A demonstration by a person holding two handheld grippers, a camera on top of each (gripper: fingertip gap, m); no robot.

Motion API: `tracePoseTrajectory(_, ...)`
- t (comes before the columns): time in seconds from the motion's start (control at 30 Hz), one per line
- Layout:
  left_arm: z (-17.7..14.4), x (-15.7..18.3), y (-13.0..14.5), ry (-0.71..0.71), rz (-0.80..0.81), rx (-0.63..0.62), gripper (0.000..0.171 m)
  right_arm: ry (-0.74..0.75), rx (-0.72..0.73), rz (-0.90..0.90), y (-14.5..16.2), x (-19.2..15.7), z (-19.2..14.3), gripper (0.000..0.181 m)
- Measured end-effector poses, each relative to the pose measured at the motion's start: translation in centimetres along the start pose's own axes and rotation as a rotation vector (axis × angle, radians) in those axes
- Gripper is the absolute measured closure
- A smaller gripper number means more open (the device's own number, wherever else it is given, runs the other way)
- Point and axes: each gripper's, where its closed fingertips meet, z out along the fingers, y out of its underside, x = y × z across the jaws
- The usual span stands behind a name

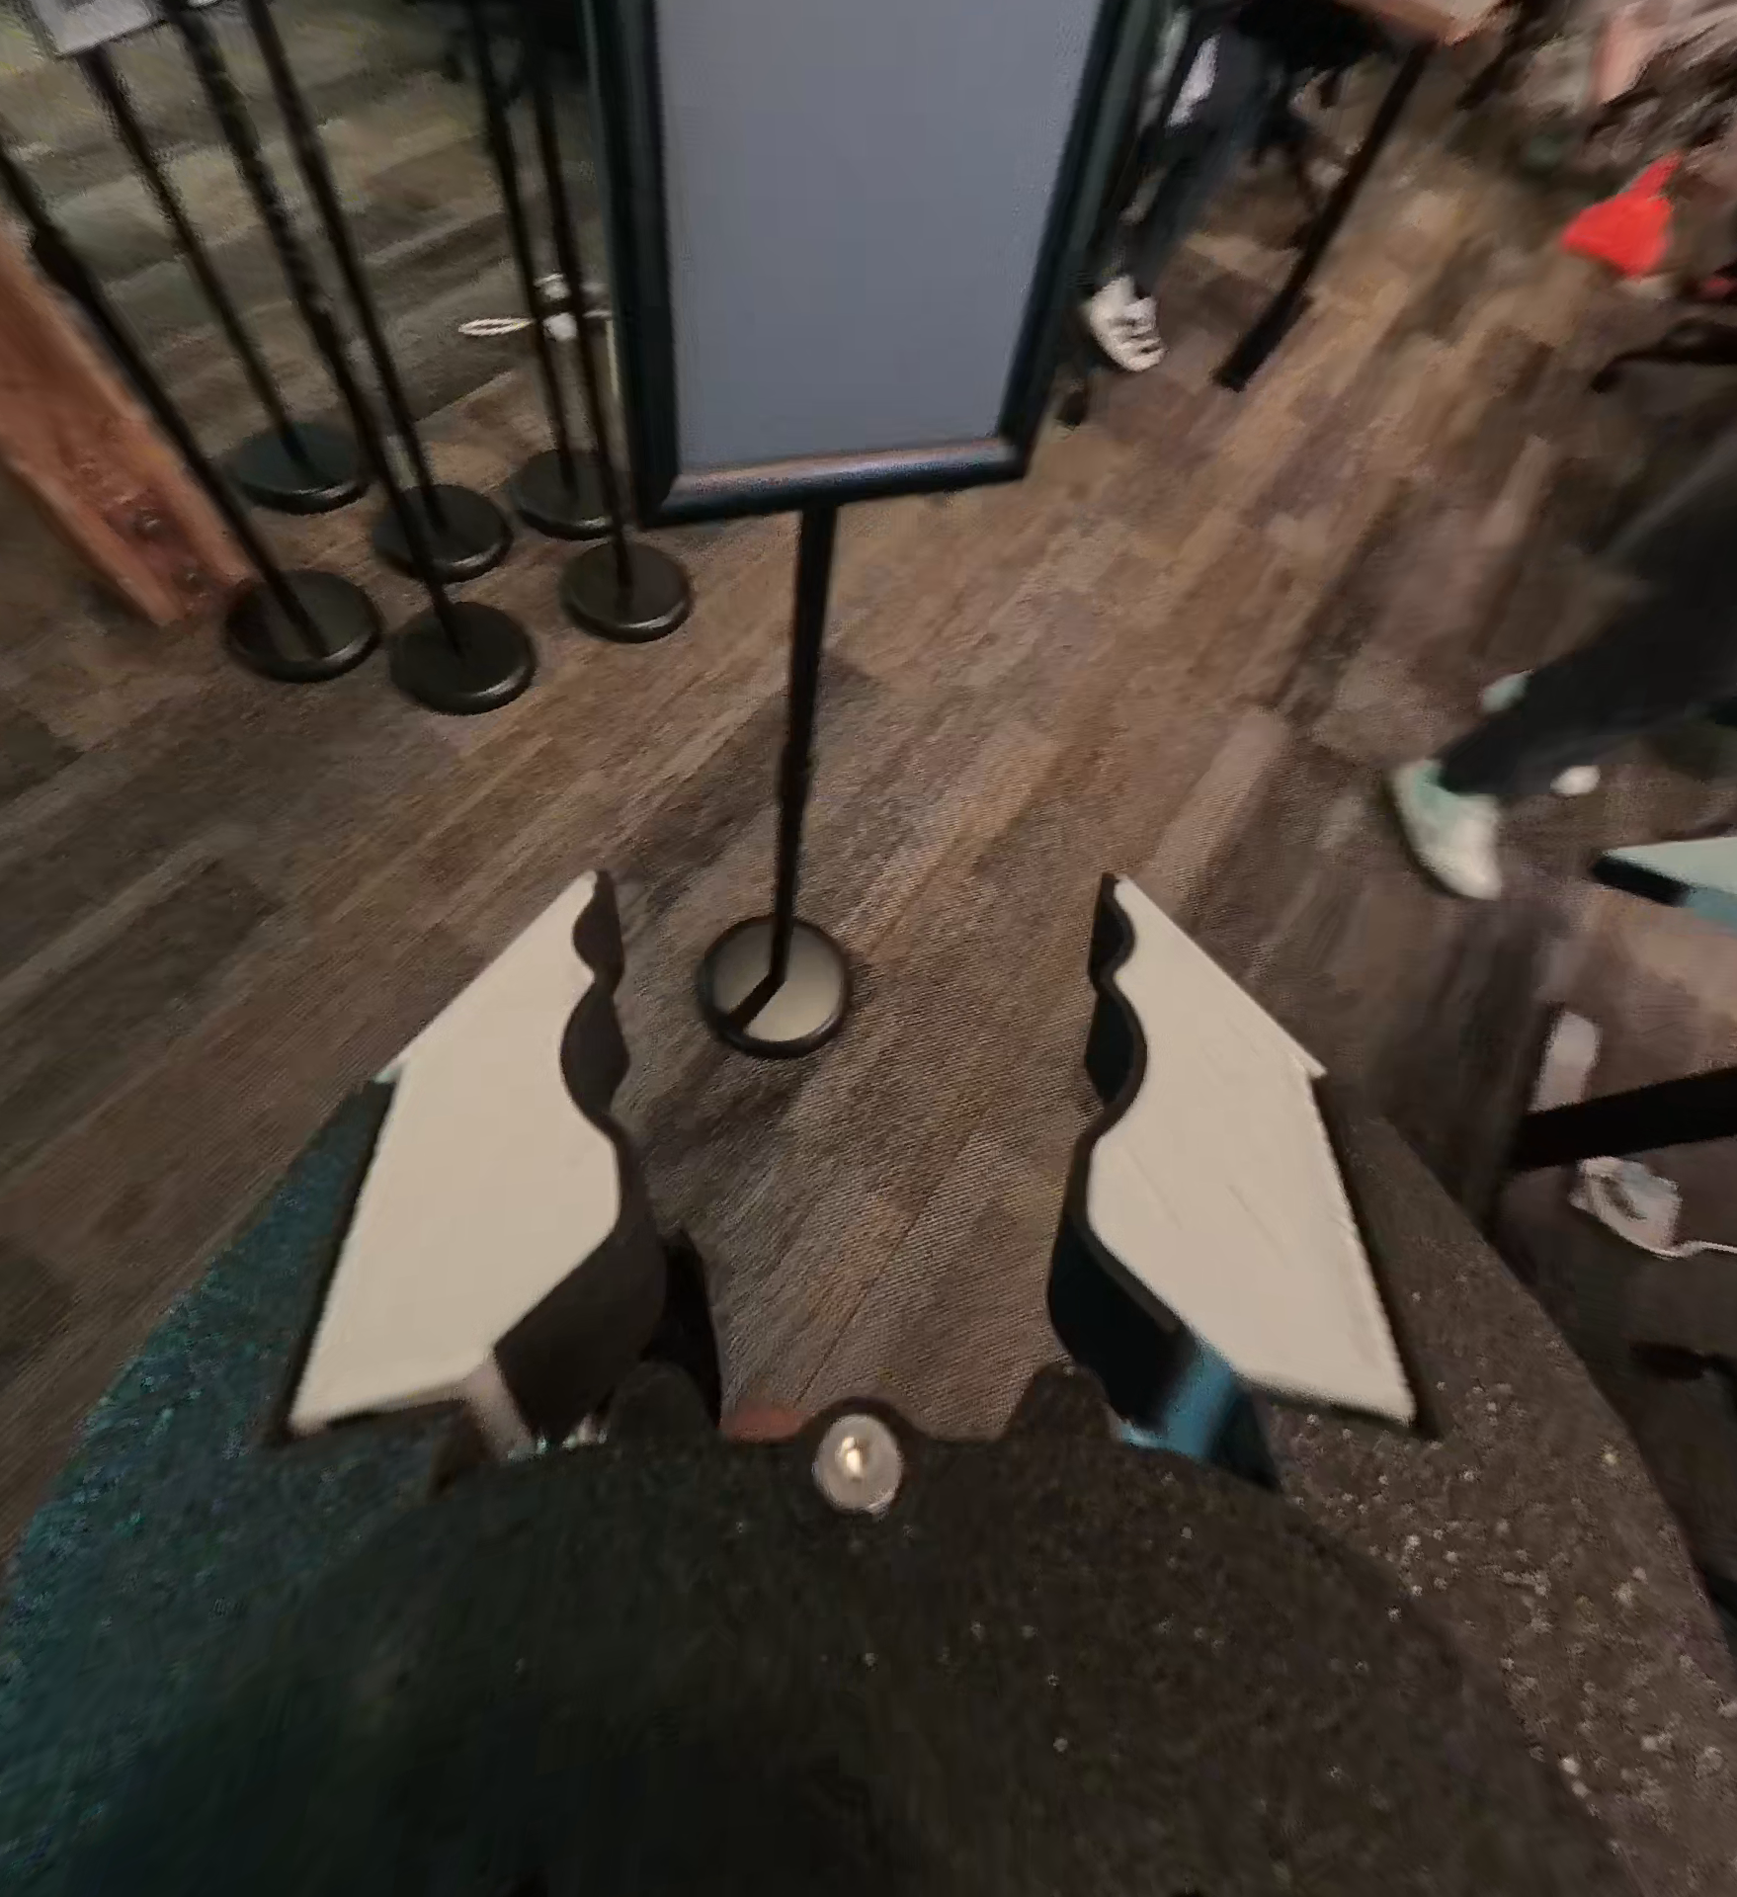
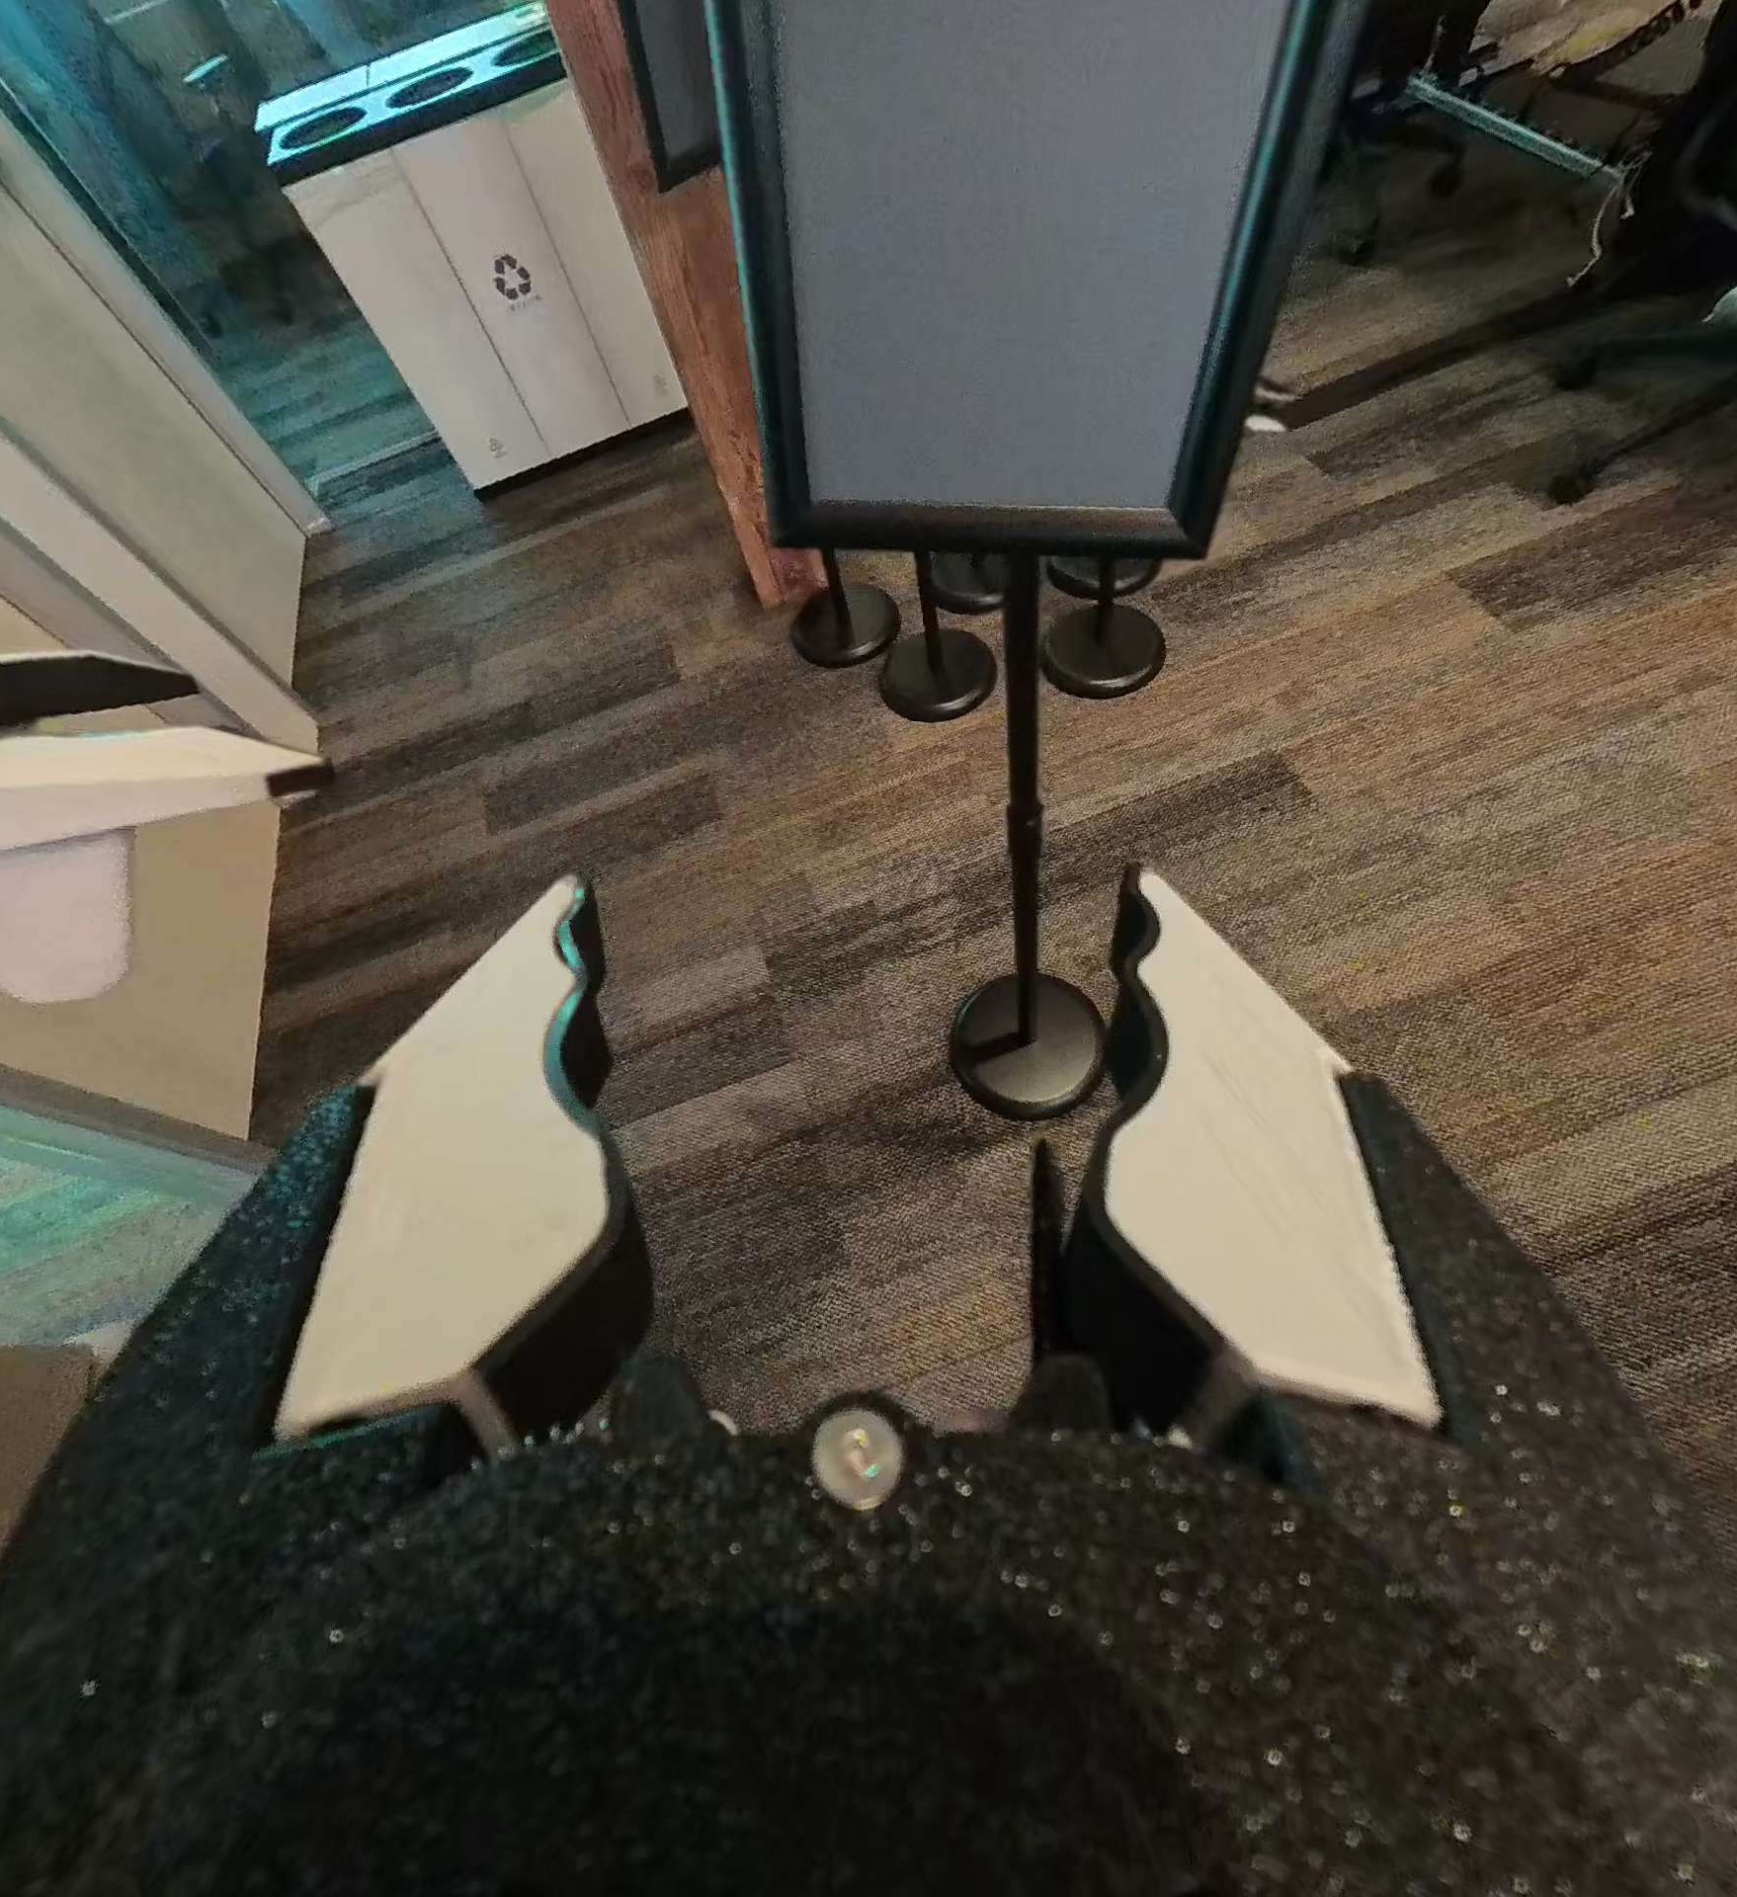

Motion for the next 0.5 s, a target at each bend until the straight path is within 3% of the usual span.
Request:
tracePoseTrajectory(0.2,-1.4,3.8,2.2,-0.127,-0.032,-0.054,0.081,-0.039,0.016,-0.063,-0.3,3.2,-4.1,0.082)
tracePoseTrajectory(0.5,-4.3,7.8,2.1,-0.127,-0.023,-0.024,0.08,-0.019,0.051,-0.104,0.7,3.0,-6.0,0.085)
